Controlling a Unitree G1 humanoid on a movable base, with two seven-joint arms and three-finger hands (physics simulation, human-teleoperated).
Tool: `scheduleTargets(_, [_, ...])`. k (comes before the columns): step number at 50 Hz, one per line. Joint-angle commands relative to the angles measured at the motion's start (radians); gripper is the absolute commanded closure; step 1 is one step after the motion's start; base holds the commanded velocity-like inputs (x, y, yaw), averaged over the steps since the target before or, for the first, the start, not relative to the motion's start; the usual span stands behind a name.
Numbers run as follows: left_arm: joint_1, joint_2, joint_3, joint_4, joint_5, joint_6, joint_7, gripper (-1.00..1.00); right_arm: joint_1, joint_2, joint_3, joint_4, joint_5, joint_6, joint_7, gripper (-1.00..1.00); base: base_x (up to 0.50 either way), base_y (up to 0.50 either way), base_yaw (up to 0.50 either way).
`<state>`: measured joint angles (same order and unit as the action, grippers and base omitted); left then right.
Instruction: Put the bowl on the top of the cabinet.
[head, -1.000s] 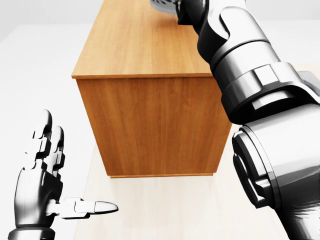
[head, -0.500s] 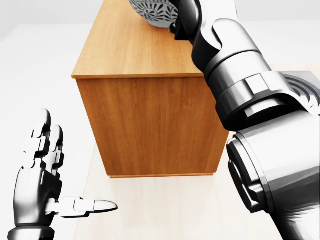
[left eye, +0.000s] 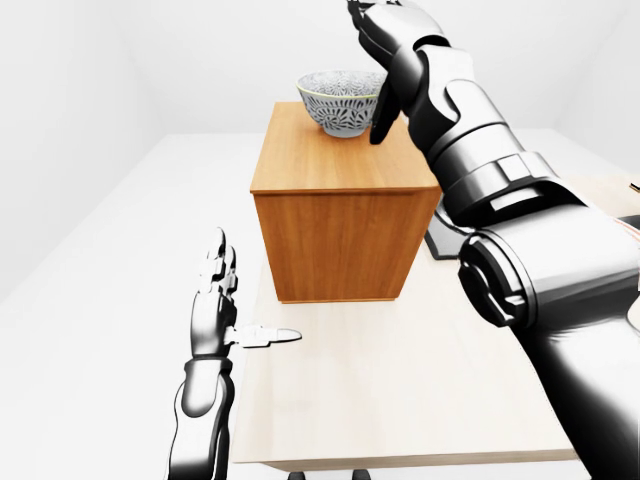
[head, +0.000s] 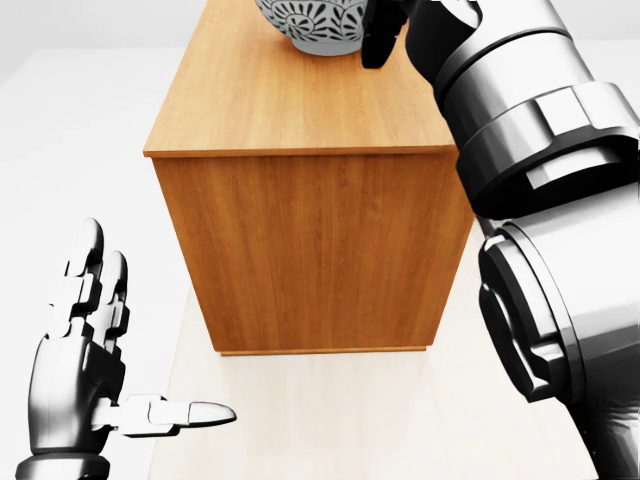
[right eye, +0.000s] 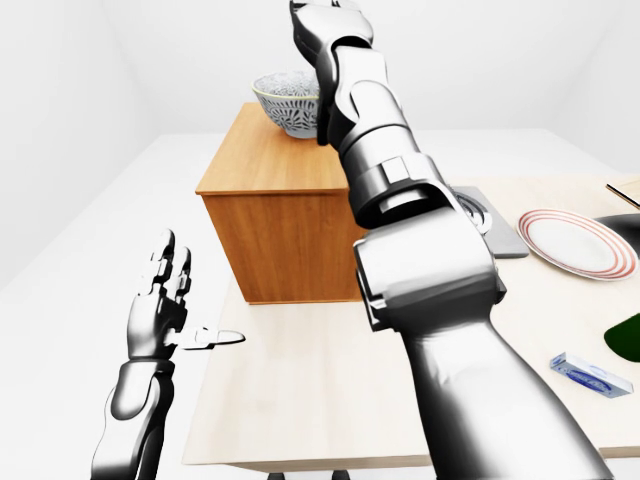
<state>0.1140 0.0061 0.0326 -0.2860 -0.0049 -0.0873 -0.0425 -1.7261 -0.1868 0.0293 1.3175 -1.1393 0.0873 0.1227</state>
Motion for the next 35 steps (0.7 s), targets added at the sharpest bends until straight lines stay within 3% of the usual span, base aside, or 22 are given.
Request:
scheduleTargets(1, [0.001, 0.000, -0.001, 0.003, 0.000, 0.000, -0.003, -1.00, -0.119, -0.070, -0.011, 0.009, -0.016, 0.000, 0.062, -1.00, 0.00, 0.00, 0.00])
scheduleTargets(18, [0.005, -0.002, -0.005, -0.001, 0.003, 0.000, -0.002, -1.00, -0.368, -0.260, -0.029, 0.026, -0.137, 0.000, 0.164, -1.00, 0.00, 0.00, 0.00])
scheduleTargets(26, [0.003, -0.002, -0.004, 0.008, 0.001, 0.000, -0.001, -1.00, -0.368, -0.334, -0.051, 0.031, -0.198, -0.004, 0.192, -1.00, 0.00, 0.00, 0.00])
scheduleTargets(35, [-0.005, -0.002, -0.001, 0.015, -0.002, 0.000, 0.003, -1.00, -0.368, -0.402, -0.080, 0.034, -0.245, 0.000, 0.147, -1.00, 0.00, 0.00, 0.00])
